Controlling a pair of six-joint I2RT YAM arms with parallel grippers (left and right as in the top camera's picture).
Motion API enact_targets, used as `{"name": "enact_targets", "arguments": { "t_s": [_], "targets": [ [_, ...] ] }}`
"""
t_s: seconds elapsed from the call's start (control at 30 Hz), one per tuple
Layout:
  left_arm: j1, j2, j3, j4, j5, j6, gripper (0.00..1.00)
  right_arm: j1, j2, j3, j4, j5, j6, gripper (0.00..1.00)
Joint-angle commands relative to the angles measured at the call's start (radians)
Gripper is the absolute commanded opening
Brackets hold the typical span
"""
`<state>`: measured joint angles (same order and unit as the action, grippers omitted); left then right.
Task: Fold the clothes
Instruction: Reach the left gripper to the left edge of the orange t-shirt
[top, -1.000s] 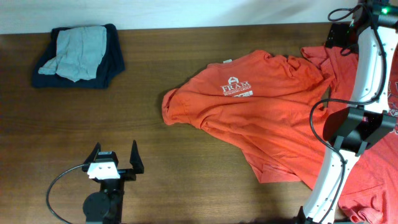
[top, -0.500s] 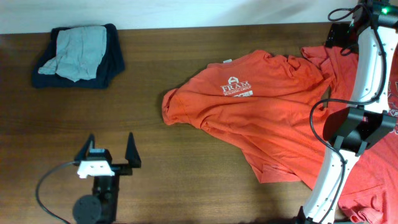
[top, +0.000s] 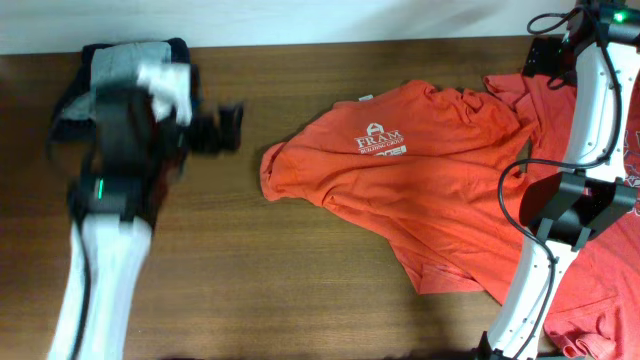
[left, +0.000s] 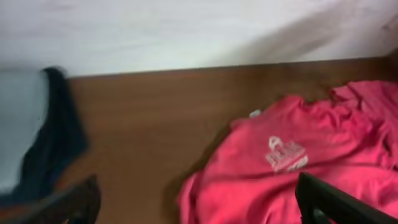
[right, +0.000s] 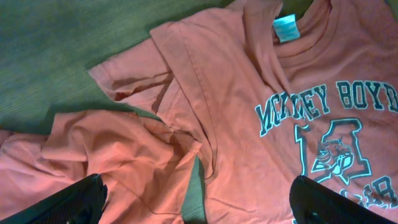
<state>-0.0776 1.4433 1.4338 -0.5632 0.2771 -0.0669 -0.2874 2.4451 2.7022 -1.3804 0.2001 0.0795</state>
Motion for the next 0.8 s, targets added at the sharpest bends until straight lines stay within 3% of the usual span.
{"name": "enact_targets", "arguments": {
  "t_s": [0.0,0.17,0.2,0.27,0.33,0.53,0.77],
  "targets": [
    [-0.018,0.193,0.166,-0.040,0.071,0.016,0.99,-0.002,-0.015,0.008,0.000,0.006,0.015,0.99],
    [-0.020,0.346,0.192,-0.079,0.075,0.018,0.99,-0.002,-0.015,0.008,0.000,0.006,0.015,0.99],
    [-0.021,0.367,0.192,-0.089,0.080,0.037,0.95,-0.002,-0.015,0.008,0.000,0.006,0.015,0.99],
    [-0.029,0.411,0.192,-0.127,0.118,0.144,0.71,-0.002,-0.015,0.008,0.000,0.006,0.015,0.99],
    [-0.040,0.449,0.192,-0.169,0.148,0.228,0.61,-0.002,-0.015,0.008,0.000,0.006,0.015,0.99],
    [-0.095,0.552,0.192,-0.193,0.143,0.387,0.55,-0.002,-0.015,0.008,0.000,0.006,0.015,0.99],
    [-0.130,0.647,0.192,-0.178,0.014,0.402,0.60,-0.002,-0.015,0.008,0.000,0.006,0.015,0.99]
  ]
}}
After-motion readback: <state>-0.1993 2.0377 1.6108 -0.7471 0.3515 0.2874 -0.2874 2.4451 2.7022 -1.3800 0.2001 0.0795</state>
